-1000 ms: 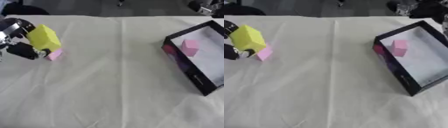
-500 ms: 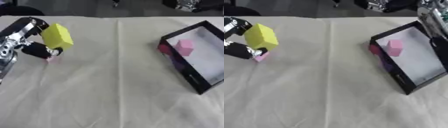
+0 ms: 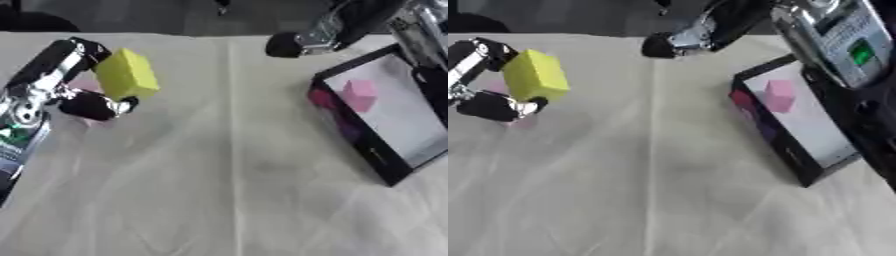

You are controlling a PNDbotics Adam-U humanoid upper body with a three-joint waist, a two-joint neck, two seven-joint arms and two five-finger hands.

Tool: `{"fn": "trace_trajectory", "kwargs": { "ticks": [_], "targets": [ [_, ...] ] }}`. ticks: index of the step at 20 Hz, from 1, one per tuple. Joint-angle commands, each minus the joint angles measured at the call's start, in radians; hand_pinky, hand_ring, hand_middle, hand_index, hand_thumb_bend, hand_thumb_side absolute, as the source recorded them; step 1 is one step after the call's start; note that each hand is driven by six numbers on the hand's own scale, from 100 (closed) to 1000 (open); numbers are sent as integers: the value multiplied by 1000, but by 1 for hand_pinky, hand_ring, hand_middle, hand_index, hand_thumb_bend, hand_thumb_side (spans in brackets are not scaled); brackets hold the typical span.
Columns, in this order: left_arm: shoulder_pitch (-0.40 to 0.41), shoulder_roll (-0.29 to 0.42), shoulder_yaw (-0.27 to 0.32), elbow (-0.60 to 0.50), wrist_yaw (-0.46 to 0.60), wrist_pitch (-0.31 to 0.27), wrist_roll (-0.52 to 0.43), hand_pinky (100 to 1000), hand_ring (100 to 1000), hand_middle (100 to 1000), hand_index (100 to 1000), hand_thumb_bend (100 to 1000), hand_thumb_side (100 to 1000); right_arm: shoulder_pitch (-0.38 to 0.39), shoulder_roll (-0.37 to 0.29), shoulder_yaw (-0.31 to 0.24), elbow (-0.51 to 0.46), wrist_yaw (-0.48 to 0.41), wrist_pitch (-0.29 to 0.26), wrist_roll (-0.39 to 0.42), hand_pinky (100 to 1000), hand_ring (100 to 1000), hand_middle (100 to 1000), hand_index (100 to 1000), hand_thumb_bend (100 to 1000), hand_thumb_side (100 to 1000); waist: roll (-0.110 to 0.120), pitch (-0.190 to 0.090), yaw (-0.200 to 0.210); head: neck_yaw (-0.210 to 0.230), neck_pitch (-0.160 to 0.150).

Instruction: Pick up the objects with one hand, pass them to the other hand, and then place them into the box on the other side of the table.

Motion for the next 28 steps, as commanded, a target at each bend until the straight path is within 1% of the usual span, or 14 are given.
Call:
{"fn": "trace_trajectory", "kwargs": {
  "ticks": [1, 4, 8, 11, 14, 21, 25, 28],
  "targets": [
    [-13, -13, 6, 7, -9, -42, 35, 813, 642, 567, 427, 100, 121, -41, 14, 28, 2, 52, -24, 64, 859, 776, 910, 900, 542, 258, -11, -33, -1, -18, 5],
    [-8, -41, 3, 26, -6, -102, 81, 795, 633, 563, 424, 100, 121, -65, 48, 55, 19, 90, -46, 113, 862, 783, 917, 909, 541, 273, -13, -35, -3, -36, 6],
    [-4, -72, 5, 52, -24, -213, 133, 780, 629, 560, 423, 100, 120, -85, 99, 84, 43, 125, -72, 177, 864, 787, 924, 920, 542, 284, -13, -36, -6, -48, 6],
    [1, -91, 11, 78, -34, -252, 157, 780, 626, 556, 418, 100, 125, -97, 130, 96, 62, 153, -87, 205, 864, 788, 920, 920, 539, 288, -13, -36, -8, -57, 6],
    [8, -106, 14, 82, -45, -265, 175, 778, 620, 551, 417, 100, 123, -107, 155, 104, 86, 191, -92, 196, 862, 784, 913, 915, 528, 271, -13, -36, -7, -70, 6],
    [27, -124, 1, 47, -85, -290, 180, 781, 621, 550, 419, 100, 110, -120, 199, 128, 135, 289, -84, 116, 860, 785, 906, 912, 514, 254, -13, -34, -4, -83, 6],
    [38, -125, -7, 22, -90, -294, 173, 780, 616, 545, 416, 100, 111, -123, 210, 140, 160, 353, -113, 74, 864, 797, 906, 911, 504, 246, -12, -33, -2, -88, 6],
    [46, -124, -11, 1, -78, -283, 172, 779, 612, 542, 415, 100, 117, -124, 217, 146, 176, 393, -144, 44, 867, 807, 908, 910, 511, 228, -12, -32, 0, -90, 6]
  ]
}}
